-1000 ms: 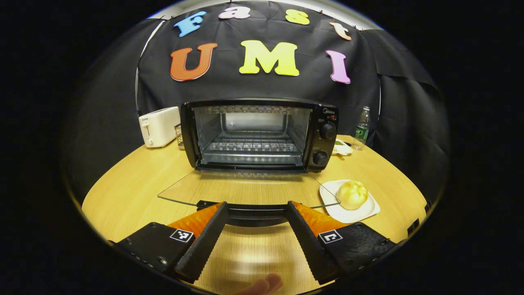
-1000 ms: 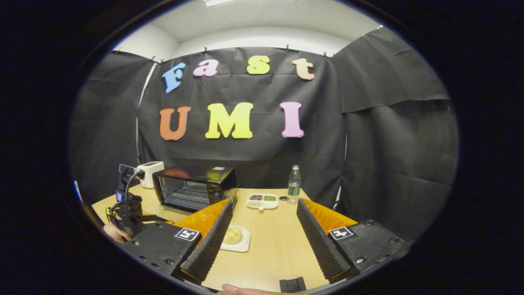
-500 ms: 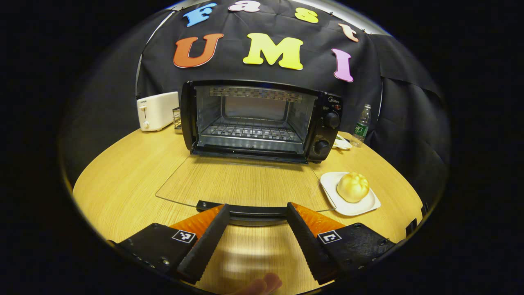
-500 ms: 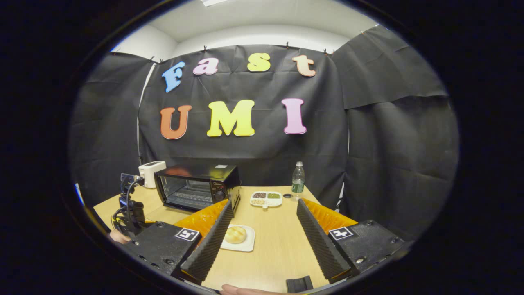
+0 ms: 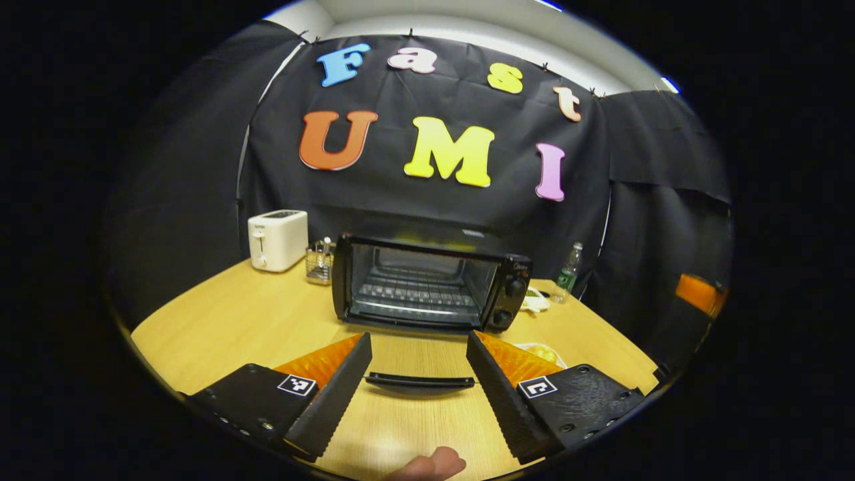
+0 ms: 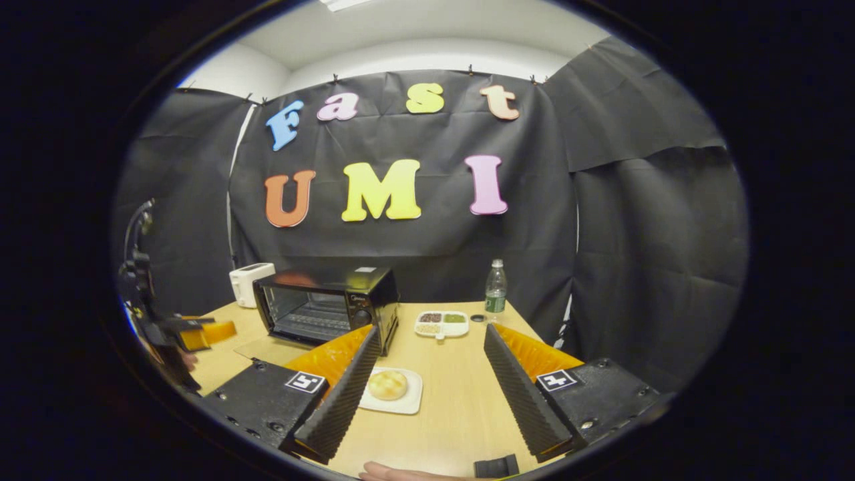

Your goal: Open the electric oven with the left hand, put the food in, and close the electric oven.

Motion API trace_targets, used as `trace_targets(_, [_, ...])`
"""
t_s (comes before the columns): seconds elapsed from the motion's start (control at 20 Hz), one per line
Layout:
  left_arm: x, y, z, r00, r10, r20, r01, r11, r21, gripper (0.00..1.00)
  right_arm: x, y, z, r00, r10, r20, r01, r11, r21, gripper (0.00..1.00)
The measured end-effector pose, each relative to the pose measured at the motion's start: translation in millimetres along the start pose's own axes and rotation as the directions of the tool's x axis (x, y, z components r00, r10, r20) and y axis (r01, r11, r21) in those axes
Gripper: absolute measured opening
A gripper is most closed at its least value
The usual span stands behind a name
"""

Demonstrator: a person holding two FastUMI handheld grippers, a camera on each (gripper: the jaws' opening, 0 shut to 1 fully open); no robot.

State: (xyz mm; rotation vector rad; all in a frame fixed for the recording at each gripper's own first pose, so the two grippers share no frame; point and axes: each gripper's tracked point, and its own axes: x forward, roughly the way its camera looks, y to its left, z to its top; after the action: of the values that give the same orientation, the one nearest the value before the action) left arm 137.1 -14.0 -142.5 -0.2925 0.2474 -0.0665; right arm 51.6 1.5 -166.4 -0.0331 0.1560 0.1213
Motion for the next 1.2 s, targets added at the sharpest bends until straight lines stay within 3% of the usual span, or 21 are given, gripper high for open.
trace_targets(0.3, [-60,31,81,0.981,0.079,0.178,-0.086,0.996,0.035,0.94,39,19,-33,0.998,0.052,-0.035,-0.052,0.999,-0.006,0.97])
trace_targets(0.55, [-116,44,123,0.948,0.113,0.299,-0.130,0.991,0.039,0.94,84,42,-92,0.987,0.088,-0.133,-0.086,0.996,0.014,0.97])
trace_targets(0.9, [-151,37,129,0.937,0.067,0.344,-0.100,0.992,0.080,0.94,133,65,-159,0.963,0.049,-0.265,-0.049,0.999,0.009,0.97])
trace_targets(1.2, [-145,36,111,0.952,0.045,0.304,-0.063,0.997,0.050,0.94,155,79,-204,0.919,0.060,-0.390,-0.050,0.998,0.035,0.97])
